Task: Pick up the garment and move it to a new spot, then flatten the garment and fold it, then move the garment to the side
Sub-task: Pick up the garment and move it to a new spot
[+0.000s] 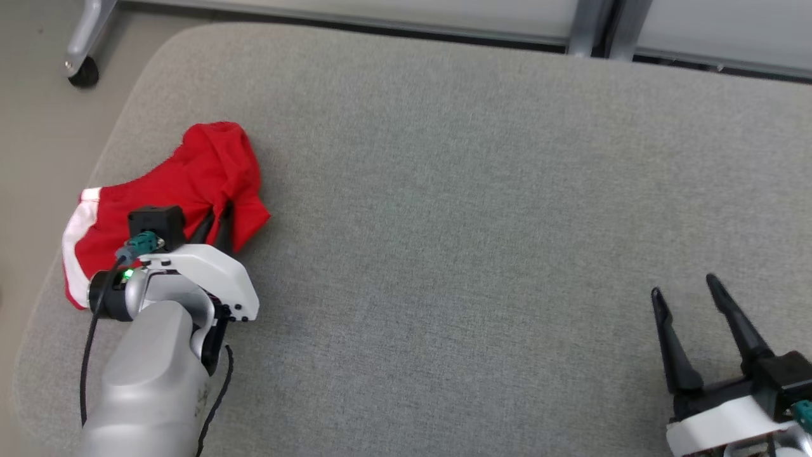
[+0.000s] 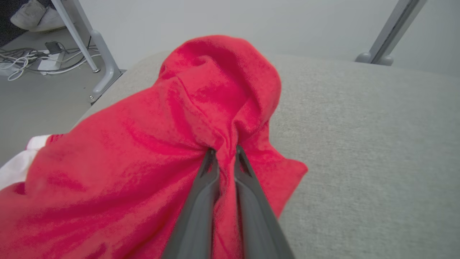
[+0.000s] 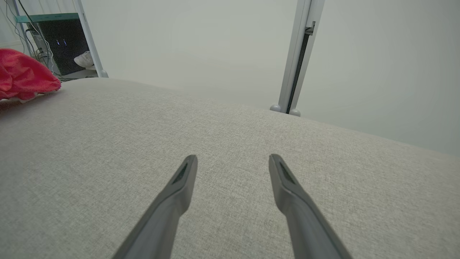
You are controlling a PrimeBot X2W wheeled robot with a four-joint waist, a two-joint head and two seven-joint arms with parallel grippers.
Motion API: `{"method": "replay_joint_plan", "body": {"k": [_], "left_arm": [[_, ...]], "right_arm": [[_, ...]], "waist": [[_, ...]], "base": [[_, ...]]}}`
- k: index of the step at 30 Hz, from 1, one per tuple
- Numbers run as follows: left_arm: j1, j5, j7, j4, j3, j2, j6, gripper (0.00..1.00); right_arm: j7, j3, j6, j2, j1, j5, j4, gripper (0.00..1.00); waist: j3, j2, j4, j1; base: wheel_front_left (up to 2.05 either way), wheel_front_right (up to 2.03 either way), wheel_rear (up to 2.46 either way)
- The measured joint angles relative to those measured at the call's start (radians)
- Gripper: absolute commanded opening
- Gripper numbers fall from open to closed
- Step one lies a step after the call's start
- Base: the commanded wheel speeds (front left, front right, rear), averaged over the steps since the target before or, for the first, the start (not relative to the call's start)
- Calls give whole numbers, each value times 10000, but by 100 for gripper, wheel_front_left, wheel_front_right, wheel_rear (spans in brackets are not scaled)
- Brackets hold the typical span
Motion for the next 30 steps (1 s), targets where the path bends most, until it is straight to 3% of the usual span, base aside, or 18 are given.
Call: {"method": "replay_joint_plan", "body": {"k": [4,9,14,15,19,20,22,23,24,30], "left_arm": [[264,107,-226,-577,-596,-169,-35,0],[838,-489,-174,-2063,-2015,-405,-50,0],[1406,-1565,594,-4360,-3745,-495,-50,0],[1407,-1739,947,-5352,-4266,-527,-61,0],[1706,-1918,1306,-5877,-4963,-568,-65,0],[1937,-1977,1407,-5779,-5108,-550,-65,6],[2174,-1985,1298,-5440,-5317,-546,-65,43],[2243,-2048,1149,-5219,-5371,-550,-65,67],[2336,-2176,1043,-4941,-5404,-554,-63,100],[2941,-2151,59,-3553,-5434,-525,516,100]], "right_arm": [[0,184,0,341,408,29,219,100],[0,608,0,596,795,81,378,100],[0,740,0,694,1010,86,284,100],[0,539,0,729,918,102,84,100],[0,184,0,788,613,105,90,100],[0,203,0,840,693,107,119,100],[0,205,0,871,697,153,153,100],[0,205,0,882,695,167,201,100],[0,198,0,907,698,180,234,100],[0,96,0,974,596,196,238,100]], "waist": [[-850,0,-218,0],[-1859,0,-759,0],[-2445,1,-1816,0],[-2526,0,-2288,0],[-2470,0,-3199,0],[-2455,0,-3411,0],[-2376,1,-3802,0],[-2330,1,-3974,0],[-2282,0,-4129,0],[-1904,0,-4599,0]], "base": [[0,0,0],[0,0,0],[0,0,0],[0,0,0],[0,0,0],[0,0,0],[0,0,0],[0,0,0],[0,0,0],[0,0,0]]}}
